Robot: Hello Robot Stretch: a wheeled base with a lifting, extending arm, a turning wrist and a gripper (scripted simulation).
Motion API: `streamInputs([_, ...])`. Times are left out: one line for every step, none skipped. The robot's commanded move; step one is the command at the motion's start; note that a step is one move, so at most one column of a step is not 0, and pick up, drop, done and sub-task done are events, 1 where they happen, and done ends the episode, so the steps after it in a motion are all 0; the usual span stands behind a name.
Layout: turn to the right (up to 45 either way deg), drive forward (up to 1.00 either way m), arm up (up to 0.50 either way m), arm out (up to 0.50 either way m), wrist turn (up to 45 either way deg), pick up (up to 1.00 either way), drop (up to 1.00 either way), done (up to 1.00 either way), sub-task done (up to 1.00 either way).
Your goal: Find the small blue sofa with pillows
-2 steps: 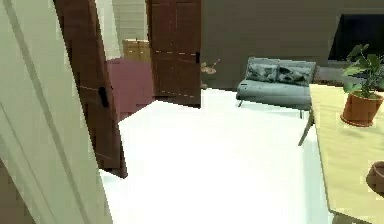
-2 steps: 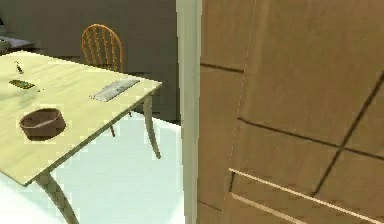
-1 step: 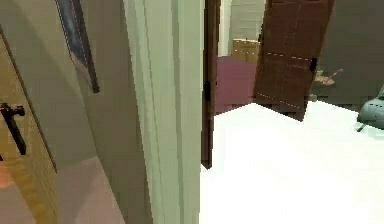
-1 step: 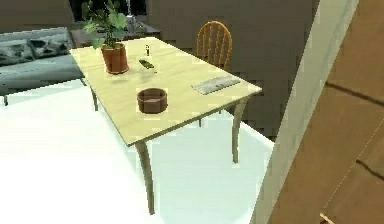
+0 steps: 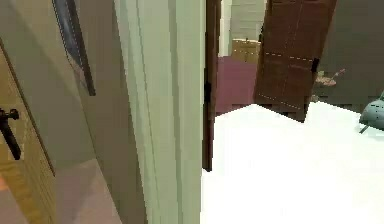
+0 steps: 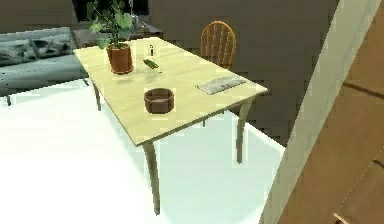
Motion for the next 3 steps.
streamInputs([45.0, 0.00, 0.00, 0.00, 0.0, 0.00, 0.00, 0.00, 0.00])
streamInputs([45.0, 0.00, 0.00, 0.00, 0.0, 0.00, 0.00, 0.00, 0.00])
streamInputs([39.0, 0.00, 0.00, 0.00, 0.0, 0.00, 0.00, 0.00, 0.00])
